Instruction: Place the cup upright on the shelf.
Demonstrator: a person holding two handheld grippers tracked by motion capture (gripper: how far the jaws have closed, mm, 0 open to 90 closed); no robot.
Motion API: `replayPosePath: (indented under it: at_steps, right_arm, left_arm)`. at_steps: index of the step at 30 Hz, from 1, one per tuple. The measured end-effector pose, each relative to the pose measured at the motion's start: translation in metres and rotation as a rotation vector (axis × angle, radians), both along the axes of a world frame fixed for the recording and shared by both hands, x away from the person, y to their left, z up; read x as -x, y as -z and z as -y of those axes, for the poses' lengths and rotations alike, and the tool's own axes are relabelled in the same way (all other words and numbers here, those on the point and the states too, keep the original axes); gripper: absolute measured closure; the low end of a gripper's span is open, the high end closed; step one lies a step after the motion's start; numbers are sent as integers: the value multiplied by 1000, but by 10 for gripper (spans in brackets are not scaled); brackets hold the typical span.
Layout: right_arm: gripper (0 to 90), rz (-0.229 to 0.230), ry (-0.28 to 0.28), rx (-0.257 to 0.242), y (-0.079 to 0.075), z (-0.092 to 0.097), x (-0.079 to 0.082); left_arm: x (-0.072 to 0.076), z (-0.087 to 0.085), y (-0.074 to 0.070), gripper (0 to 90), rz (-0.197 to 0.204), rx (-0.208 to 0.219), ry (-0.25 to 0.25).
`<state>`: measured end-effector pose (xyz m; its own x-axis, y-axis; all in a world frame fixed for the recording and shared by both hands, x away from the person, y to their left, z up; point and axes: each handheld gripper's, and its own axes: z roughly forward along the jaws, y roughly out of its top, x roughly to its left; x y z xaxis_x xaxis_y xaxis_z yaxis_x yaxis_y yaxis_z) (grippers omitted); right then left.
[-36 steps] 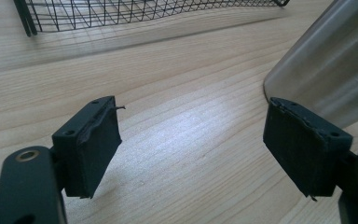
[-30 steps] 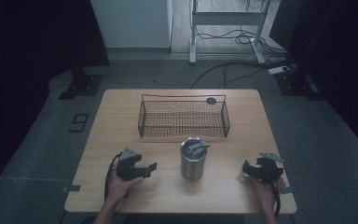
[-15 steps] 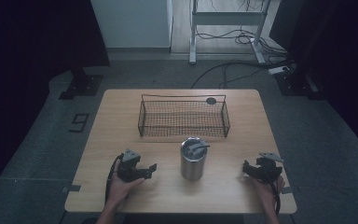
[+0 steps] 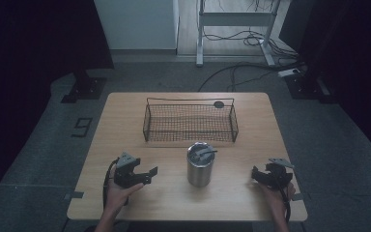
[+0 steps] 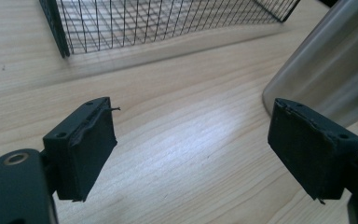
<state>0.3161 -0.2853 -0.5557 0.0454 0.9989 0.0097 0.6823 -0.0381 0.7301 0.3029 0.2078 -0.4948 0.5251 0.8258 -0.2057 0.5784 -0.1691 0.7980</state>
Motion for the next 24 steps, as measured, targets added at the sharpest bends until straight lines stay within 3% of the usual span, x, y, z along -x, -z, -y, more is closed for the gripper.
replayPosePath:
  at_steps: [4,9,18,24]
  right_arm:
    - [87,0,2,0,0,1,1]
    - [84,-1,-1,-3,0,1,1]
    - [76,-1,5,-3,0,2,1]
    - [75,-2,-2,-2,0,3,1]
  left_arm:
    - [3,2,-4,149,14,14,9]
    - [8,8,-12,150,59,13,26]
    - [14,32,-16,147,54,-12,105]
    - [12,47,-24,147,70,-12,133]
